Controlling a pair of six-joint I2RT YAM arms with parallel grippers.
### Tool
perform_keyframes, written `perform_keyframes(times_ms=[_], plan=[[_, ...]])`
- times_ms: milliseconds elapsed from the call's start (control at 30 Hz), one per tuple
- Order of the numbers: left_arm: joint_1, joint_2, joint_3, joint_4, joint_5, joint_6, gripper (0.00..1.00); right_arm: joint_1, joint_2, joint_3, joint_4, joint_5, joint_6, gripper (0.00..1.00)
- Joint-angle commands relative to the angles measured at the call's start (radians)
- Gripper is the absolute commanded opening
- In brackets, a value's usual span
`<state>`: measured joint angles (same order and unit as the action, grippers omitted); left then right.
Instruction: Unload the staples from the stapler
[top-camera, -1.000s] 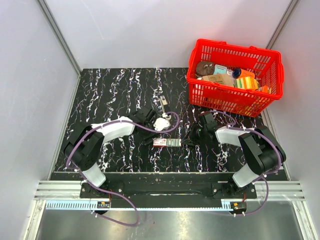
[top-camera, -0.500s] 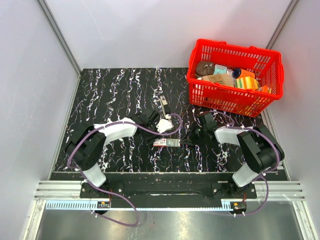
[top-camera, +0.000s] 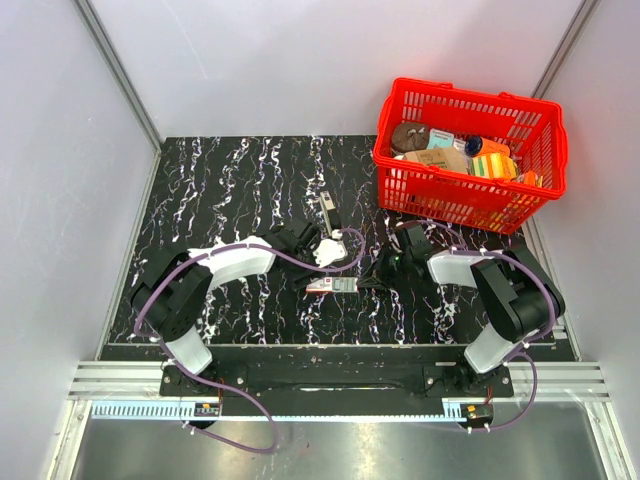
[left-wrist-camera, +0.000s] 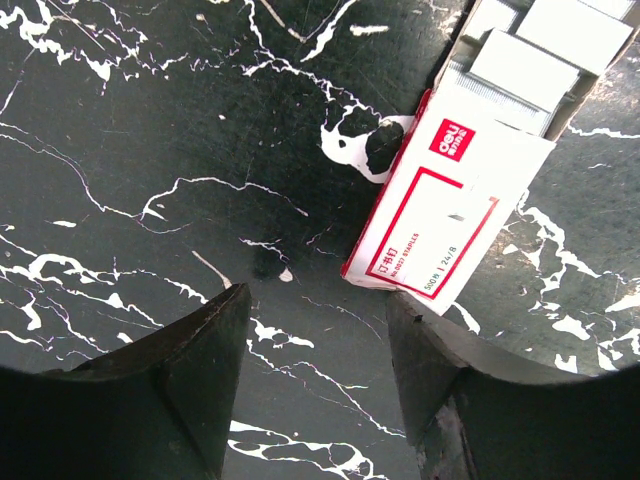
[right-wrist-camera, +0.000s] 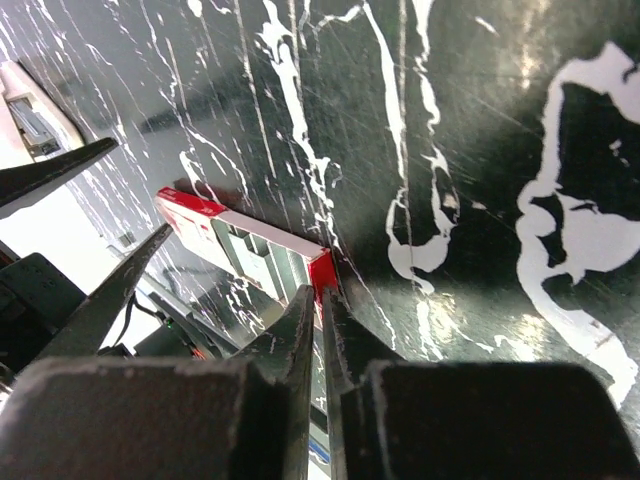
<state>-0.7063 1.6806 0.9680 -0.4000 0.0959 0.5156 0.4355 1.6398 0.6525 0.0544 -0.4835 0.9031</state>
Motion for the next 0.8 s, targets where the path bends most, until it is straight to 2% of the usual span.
perform_keyframes(times_ms=[0,533,767], plan=[[-0.012,0.016,0.02,0.026,-0.007,0.0,0.61,-0.001,0.002,0.055,0.005,-0.015,-0.018,0.11],[-0.018,0.004,0.023,0.026,-0.002,-0.005,0.6,0.069,0.098,0.13,0.015,-0.023,-0.007,0.12],[-0.019,0.005,-0.012,0.05,-0.033,0.049,0.6,0.069,0.104,0.156,-0.048,-0.007,-0.072,0.12]])
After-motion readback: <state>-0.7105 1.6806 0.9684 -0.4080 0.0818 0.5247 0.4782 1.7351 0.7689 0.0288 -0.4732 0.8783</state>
